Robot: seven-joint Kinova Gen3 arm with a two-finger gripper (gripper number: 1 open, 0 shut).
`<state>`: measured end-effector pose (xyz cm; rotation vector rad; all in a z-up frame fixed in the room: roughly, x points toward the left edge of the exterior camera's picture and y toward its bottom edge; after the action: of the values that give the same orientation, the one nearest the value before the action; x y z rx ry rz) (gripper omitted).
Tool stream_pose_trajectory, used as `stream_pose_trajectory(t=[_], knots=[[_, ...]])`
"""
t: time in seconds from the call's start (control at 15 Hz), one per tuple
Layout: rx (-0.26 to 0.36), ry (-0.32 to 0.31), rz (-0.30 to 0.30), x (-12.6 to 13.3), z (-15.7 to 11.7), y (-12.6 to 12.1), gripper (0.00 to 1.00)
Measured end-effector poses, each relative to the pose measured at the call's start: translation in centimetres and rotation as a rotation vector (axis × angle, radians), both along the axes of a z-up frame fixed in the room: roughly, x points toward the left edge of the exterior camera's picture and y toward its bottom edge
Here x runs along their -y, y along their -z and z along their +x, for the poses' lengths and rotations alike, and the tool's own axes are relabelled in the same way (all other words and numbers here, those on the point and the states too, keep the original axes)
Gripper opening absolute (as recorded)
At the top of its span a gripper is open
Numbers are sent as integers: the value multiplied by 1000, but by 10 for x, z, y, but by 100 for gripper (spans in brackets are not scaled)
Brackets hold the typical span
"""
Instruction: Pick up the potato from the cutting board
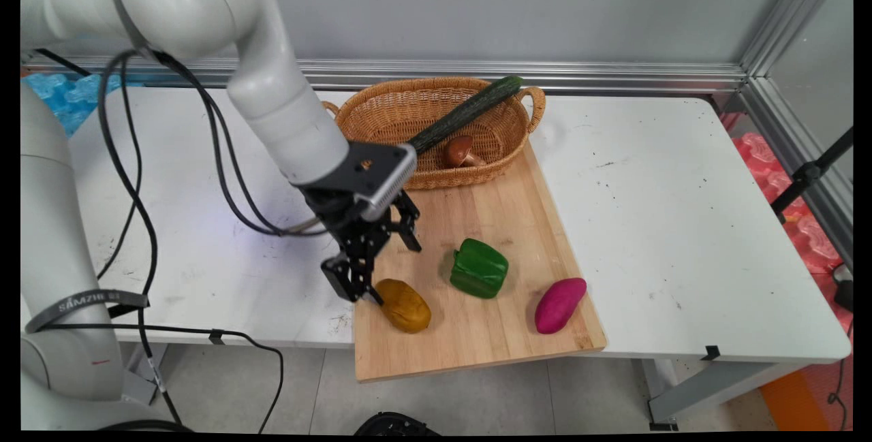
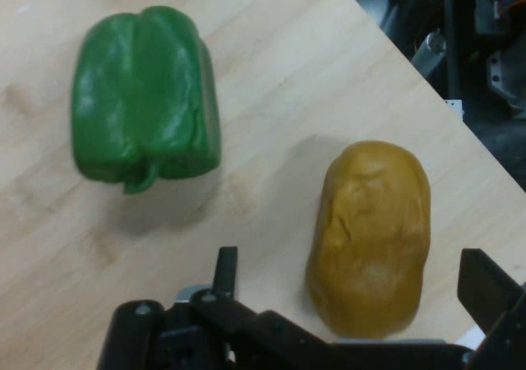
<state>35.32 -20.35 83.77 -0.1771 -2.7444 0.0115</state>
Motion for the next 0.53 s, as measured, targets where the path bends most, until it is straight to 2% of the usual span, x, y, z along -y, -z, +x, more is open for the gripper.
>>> stream_pose_trajectory(t=[0.47,0.53], knots=[[48,18,21,-6,-20,33,100],[52,23,22,-6,-22,36,0]])
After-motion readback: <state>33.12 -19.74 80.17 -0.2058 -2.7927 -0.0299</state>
